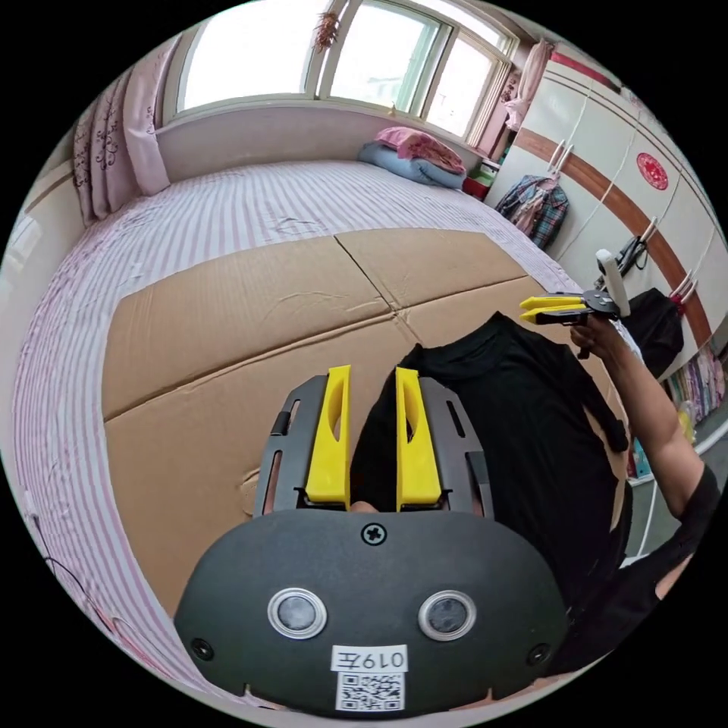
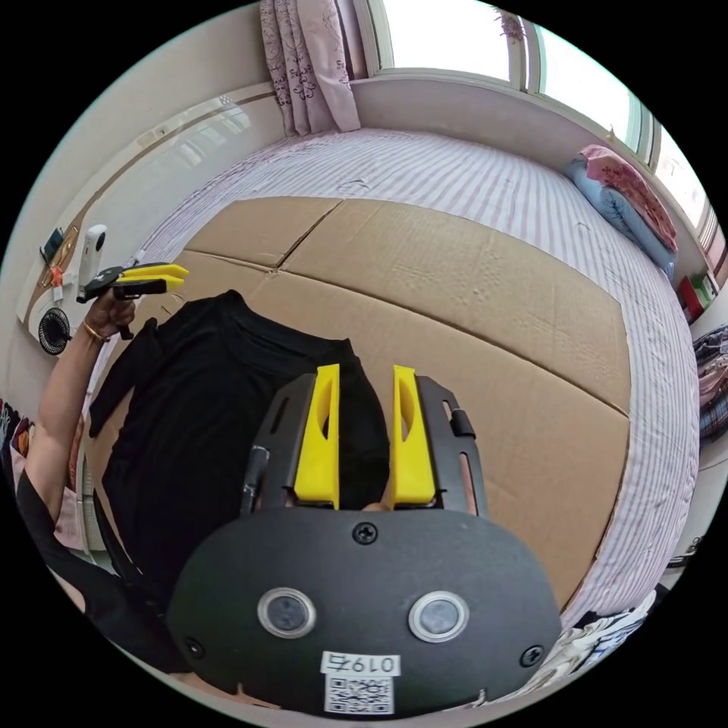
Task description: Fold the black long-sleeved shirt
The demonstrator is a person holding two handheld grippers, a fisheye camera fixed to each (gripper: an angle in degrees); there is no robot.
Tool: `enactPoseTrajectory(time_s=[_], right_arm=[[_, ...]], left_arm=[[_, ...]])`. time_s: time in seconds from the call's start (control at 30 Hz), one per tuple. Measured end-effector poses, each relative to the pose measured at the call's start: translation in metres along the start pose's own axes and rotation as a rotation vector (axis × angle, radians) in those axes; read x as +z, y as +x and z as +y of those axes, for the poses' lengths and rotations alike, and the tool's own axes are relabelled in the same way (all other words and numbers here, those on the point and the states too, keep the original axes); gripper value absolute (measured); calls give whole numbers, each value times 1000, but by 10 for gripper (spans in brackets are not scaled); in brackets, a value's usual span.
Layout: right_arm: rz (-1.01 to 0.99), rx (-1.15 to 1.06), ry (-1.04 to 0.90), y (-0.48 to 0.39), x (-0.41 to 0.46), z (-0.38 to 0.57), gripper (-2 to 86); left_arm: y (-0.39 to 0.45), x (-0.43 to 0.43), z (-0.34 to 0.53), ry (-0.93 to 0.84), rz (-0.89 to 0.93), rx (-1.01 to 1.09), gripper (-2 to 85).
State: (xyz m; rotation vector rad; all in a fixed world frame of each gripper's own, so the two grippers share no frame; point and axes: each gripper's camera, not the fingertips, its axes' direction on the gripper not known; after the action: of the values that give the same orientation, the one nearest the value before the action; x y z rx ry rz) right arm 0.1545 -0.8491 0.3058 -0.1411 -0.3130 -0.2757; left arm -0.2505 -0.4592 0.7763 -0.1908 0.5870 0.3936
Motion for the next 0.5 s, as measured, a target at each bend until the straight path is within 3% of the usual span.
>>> enactPoseTrajectory(time_s=[0.37, 0.5], right_arm=[[-1, -20, -59, -19, 40, 36, 85], [56, -19, -70, -29, 56, 57, 22]], left_arm=[[35, 3, 30, -137, -37, 78, 75], [56, -7, 44, -125, -98, 108, 39]])
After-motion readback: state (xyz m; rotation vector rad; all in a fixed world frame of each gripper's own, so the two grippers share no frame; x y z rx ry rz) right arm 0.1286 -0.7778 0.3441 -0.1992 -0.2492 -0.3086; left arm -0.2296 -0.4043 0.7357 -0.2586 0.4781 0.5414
